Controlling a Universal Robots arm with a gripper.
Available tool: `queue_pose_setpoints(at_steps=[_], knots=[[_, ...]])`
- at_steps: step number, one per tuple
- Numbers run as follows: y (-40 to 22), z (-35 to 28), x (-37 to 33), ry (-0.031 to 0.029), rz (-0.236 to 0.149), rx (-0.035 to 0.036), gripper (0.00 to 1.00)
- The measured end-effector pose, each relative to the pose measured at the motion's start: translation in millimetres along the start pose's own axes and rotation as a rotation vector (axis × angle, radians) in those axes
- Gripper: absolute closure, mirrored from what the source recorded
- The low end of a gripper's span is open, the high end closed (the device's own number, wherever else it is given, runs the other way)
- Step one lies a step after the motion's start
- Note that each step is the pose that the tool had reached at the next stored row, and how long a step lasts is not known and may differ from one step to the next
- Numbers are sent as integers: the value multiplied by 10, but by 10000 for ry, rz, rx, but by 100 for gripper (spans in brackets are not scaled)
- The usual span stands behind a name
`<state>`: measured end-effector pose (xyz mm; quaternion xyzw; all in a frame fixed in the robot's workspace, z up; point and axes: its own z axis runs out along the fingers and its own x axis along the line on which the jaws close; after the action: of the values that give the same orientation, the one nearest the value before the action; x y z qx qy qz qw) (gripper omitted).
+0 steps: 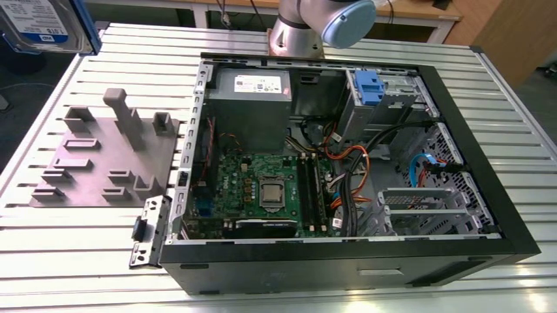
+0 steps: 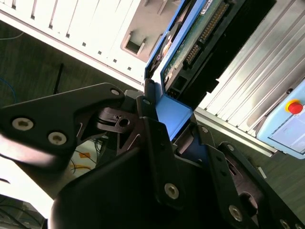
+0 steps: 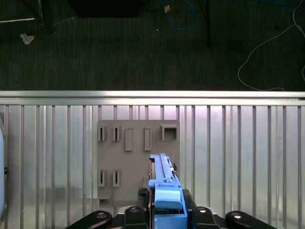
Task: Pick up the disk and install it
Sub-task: 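Pick up the disk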
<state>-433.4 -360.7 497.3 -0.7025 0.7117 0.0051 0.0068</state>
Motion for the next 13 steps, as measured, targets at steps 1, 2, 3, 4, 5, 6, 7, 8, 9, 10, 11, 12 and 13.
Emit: queue_pose_setpoints(at_steps=[1, 2, 3, 4, 5, 6, 7, 8, 9, 10, 11, 12, 13], knots=[[-2, 1, 0, 0, 0, 1, 63], [-3, 0, 0, 0, 0, 0, 63], [-5, 0, 0, 0, 0, 0, 63], [-7, 0, 0, 0, 0, 1, 63], [-8, 0, 0, -1, 0, 1, 63], [-10, 0, 0, -1, 0, 0, 63], [-11, 0, 0, 0, -1, 1, 63], [-13, 0, 0, 0, 0, 1, 63], [-14, 0, 0, 0, 0, 0, 63], [-16, 0, 0, 0, 0, 0, 63], [-17, 1, 0, -1, 0, 1, 63], [-19, 1, 0, -1, 0, 1, 63], [-21, 1, 0, -1, 0, 1, 63]])
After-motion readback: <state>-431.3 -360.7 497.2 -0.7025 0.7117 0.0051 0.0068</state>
